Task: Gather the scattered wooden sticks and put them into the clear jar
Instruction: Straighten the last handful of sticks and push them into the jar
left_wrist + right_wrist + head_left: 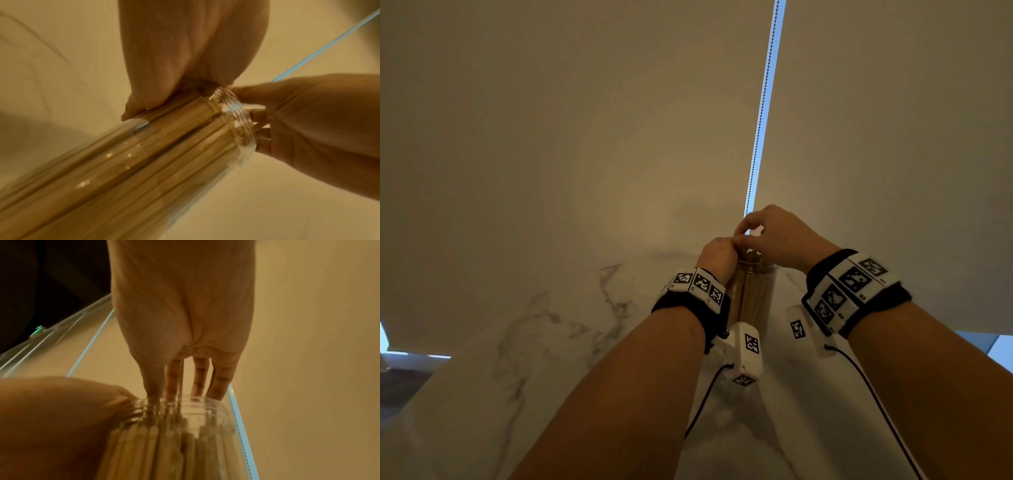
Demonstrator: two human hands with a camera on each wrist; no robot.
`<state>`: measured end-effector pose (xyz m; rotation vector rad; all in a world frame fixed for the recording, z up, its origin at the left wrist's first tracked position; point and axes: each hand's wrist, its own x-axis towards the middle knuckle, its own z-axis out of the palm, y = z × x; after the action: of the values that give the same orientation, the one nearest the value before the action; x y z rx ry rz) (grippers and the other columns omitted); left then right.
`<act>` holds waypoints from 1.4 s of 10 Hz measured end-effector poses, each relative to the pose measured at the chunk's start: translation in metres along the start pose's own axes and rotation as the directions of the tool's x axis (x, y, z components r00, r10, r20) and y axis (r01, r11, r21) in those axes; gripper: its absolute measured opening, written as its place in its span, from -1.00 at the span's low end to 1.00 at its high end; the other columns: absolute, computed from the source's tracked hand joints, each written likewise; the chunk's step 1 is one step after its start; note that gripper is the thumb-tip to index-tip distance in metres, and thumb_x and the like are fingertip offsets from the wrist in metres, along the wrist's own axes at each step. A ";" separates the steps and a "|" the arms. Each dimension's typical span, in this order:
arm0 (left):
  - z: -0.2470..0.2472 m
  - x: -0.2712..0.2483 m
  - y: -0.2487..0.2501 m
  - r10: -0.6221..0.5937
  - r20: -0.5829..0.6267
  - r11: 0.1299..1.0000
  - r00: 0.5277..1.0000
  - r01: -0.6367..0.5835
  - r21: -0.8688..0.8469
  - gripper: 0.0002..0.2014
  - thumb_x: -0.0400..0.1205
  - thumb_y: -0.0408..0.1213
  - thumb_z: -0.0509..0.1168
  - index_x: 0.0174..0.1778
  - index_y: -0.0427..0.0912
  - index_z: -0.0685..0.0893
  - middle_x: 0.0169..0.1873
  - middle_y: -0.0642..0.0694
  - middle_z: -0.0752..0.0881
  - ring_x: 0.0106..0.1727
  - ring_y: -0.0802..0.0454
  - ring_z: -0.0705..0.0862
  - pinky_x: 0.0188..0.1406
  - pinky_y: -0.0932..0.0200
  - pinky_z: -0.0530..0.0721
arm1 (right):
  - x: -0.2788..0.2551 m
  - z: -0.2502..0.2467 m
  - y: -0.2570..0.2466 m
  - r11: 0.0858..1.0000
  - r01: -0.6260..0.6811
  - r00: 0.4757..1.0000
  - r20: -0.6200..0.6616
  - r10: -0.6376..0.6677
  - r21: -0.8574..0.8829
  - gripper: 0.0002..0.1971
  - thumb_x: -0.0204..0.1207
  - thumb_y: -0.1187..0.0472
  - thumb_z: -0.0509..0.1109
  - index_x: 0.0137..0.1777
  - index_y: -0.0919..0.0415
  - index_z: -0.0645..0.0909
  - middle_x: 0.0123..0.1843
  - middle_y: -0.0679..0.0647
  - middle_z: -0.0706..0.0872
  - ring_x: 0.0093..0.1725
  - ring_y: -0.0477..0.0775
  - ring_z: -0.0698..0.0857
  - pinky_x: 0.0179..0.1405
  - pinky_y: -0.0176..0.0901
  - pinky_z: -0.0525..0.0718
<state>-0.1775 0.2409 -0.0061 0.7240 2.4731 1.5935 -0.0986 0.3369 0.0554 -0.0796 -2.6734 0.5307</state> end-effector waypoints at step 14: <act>0.012 0.019 -0.023 -0.067 0.004 0.962 0.998 0.065 -0.267 -0.62 0.75 -0.38 0.07 0.36 -0.57 0.54 0.33 -0.59 0.59 0.38 -0.53 0.56 0.38 -0.36 0.57 | 0.008 0.010 0.000 0.935 0.010 0.995 0.093 0.025 -0.353 -0.75 0.58 0.00 0.44 -0.34 -0.02 0.62 -0.18 0.00 0.73 -0.12 0.02 0.69 -0.26 -0.30 0.44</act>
<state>-0.1975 0.2519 -0.0287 0.5908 2.1977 1.8548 -0.1100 0.3346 0.0503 -0.1712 -2.8340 0.0486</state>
